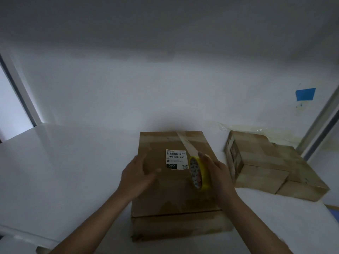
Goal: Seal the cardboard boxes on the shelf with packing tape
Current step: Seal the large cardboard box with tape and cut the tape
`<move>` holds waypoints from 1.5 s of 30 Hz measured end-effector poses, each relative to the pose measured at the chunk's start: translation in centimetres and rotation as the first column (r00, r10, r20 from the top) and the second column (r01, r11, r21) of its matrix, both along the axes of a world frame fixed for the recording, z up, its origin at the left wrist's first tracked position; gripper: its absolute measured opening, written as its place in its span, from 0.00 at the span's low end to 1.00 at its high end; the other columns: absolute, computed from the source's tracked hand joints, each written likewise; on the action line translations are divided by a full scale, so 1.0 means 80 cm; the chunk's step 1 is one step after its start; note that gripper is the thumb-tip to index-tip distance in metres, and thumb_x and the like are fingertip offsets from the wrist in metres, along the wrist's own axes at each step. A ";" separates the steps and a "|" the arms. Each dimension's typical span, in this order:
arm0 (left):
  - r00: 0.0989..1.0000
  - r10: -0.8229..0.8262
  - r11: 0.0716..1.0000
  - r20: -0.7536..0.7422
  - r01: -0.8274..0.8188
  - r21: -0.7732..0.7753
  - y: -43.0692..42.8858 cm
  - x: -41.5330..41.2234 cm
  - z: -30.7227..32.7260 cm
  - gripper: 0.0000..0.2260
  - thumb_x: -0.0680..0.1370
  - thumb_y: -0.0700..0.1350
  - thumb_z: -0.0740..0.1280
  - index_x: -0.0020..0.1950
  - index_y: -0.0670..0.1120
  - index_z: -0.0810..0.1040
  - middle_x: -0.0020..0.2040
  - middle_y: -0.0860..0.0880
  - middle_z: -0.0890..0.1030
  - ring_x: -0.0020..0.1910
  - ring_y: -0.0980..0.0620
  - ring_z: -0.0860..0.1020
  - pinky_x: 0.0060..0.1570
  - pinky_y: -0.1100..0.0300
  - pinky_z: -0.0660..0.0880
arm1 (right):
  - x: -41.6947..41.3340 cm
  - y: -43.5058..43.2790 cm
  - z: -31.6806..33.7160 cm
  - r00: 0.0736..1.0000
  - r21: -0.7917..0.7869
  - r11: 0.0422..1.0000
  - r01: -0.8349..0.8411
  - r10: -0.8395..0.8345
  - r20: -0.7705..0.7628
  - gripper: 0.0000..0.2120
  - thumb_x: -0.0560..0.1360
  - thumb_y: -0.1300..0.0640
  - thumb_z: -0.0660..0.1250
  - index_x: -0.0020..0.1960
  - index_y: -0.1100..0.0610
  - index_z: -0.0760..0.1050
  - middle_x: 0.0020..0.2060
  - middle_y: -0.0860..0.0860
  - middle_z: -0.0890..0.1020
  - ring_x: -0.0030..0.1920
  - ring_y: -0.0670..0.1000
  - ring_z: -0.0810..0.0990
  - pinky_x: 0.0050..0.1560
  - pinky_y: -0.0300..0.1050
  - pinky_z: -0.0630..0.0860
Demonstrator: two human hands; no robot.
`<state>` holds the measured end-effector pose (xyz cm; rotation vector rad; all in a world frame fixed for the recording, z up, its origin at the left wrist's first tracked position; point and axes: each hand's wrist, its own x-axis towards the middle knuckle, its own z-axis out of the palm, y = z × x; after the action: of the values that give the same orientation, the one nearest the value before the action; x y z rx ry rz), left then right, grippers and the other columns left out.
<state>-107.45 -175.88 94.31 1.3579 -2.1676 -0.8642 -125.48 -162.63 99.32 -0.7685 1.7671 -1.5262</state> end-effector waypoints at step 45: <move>0.805 -0.062 0.890 0.590 0.312 -0.333 0.087 -0.018 -0.032 0.69 0.46 0.84 0.30 0.82 0.49 0.42 0.81 0.39 0.47 0.80 0.44 0.44 0.77 0.42 0.39 | 0.025 0.092 -0.008 0.903 -0.009 0.955 -0.295 0.276 -0.331 0.12 0.76 0.53 0.70 0.40 0.62 0.80 0.33 0.58 0.84 0.35 0.56 0.84 0.38 0.45 0.77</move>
<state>-108.87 -168.93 91.77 1.2872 -2.7693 -0.0008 -123.48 -155.27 98.71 -1.3137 1.7463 -1.3131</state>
